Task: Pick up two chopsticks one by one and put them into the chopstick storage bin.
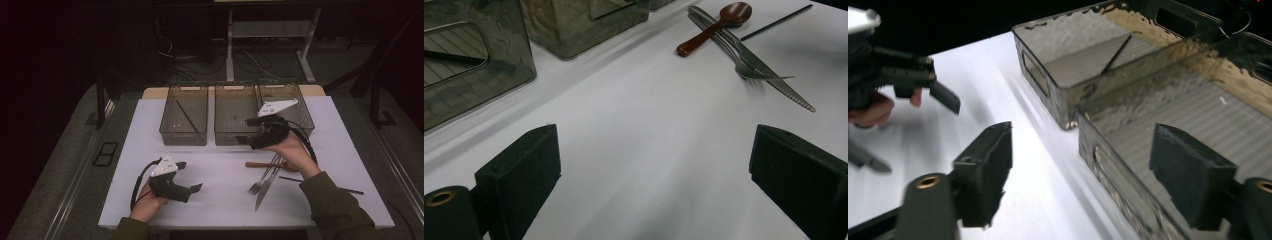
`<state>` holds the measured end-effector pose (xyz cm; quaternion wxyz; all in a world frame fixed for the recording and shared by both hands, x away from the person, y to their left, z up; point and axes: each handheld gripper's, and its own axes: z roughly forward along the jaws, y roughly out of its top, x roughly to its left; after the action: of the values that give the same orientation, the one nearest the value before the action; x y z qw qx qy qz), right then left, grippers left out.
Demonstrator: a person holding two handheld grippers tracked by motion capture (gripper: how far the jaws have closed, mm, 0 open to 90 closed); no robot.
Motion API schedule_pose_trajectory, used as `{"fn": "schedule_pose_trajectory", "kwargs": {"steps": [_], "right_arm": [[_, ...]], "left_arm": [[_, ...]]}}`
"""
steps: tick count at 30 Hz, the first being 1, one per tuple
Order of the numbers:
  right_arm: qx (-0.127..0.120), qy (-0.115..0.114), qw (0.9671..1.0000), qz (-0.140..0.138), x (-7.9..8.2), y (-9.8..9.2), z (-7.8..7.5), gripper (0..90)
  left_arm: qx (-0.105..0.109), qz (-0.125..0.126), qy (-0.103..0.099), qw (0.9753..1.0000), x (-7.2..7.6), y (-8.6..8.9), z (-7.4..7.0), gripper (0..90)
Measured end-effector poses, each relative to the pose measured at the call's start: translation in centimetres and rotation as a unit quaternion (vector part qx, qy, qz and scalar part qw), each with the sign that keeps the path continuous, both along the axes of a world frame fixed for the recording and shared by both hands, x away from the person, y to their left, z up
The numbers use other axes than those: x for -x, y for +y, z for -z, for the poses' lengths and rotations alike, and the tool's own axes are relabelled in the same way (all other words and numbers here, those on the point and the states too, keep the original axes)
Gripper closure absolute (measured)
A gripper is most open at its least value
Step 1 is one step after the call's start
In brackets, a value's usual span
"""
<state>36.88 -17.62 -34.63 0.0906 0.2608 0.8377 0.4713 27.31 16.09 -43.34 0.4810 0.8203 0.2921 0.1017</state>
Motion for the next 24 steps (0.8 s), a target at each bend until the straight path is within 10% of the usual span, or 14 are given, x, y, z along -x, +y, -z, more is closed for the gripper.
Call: {"fn": "schedule_pose_trajectory", "kwargs": {"steps": [24], "right_arm": [[0.014, 0.020, 0.9996, 0.014, 6.0, -10.6, 2.8, 33.2]], "left_arm": [[0.003, 0.000, 0.004, 1.0000, 0.2, 0.0, -0.1, 5.3]]}}
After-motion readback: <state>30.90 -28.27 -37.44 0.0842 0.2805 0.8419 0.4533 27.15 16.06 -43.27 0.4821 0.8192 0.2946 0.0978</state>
